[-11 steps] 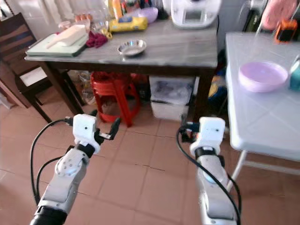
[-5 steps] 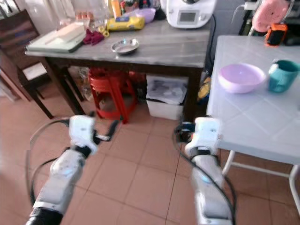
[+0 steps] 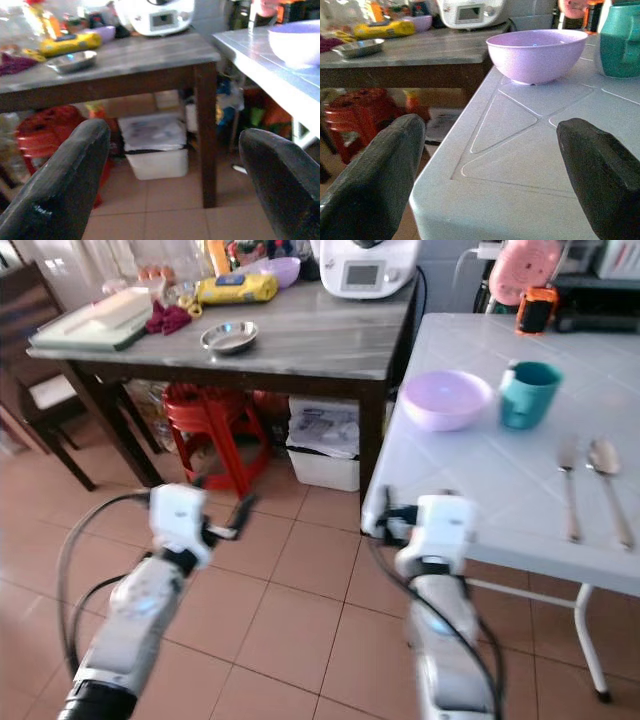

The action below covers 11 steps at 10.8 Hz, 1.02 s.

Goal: Setting the table

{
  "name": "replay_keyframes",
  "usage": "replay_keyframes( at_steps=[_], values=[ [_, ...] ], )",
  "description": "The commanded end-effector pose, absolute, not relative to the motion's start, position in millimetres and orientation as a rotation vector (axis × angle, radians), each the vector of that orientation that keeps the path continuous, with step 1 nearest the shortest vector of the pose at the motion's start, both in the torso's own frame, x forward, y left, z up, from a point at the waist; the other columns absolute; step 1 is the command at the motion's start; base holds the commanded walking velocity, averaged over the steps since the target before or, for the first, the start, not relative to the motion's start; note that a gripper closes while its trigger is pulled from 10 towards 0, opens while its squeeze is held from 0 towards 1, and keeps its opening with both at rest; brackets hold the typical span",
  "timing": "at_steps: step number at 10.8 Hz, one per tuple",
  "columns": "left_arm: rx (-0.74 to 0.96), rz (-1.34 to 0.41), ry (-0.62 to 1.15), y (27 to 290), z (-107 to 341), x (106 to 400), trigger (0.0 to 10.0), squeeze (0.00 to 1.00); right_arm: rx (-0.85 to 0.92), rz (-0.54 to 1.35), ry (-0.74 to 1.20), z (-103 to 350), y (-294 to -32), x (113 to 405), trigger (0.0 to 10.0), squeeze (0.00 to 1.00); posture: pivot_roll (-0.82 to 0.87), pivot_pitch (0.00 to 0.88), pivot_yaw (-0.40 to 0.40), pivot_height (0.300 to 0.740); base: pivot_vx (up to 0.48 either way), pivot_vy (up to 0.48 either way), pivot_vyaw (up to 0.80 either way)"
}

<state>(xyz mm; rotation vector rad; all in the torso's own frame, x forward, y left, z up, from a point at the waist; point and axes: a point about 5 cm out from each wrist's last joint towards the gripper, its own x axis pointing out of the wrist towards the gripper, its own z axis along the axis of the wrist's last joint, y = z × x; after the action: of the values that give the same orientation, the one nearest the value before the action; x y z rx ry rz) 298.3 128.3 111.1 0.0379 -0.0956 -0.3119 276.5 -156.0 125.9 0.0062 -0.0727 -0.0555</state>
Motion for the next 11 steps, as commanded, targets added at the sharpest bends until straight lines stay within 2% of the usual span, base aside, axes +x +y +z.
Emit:
replay_keyframes(
  at_steps=[1, 5, 11],
  values=[
    [0.028, -0.322, -0.091, 127.8, 110.3, 297.1, 10.0, 0.00, -0.004, -0.059, -0.079, 127.5, -158.3, 277.6, 10.0, 0.00, -0.10, 0.057, 0.136, 0.740, 0.000, 0.000, 0.00],
    [0.013, -0.352, -0.103, 126.0, 112.9, 298.4, 10.0, 0.00, -0.002, -0.058, -0.074, 126.6, -158.1, 278.4, 10.0, 0.00, -0.10, 0.057, 0.137, 0.740, 0.000, 0.000, 0.00],
    [-0.017, -0.388, -0.110, 121.6, 114.2, 298.9, 10.0, 0.00, -0.006, -0.050, -0.077, 128.2, -157.5, 280.2, 10.0, 0.00, -0.10, 0.051, 0.125, 0.740, 0.000, 0.000, -0.29]
  ],
)
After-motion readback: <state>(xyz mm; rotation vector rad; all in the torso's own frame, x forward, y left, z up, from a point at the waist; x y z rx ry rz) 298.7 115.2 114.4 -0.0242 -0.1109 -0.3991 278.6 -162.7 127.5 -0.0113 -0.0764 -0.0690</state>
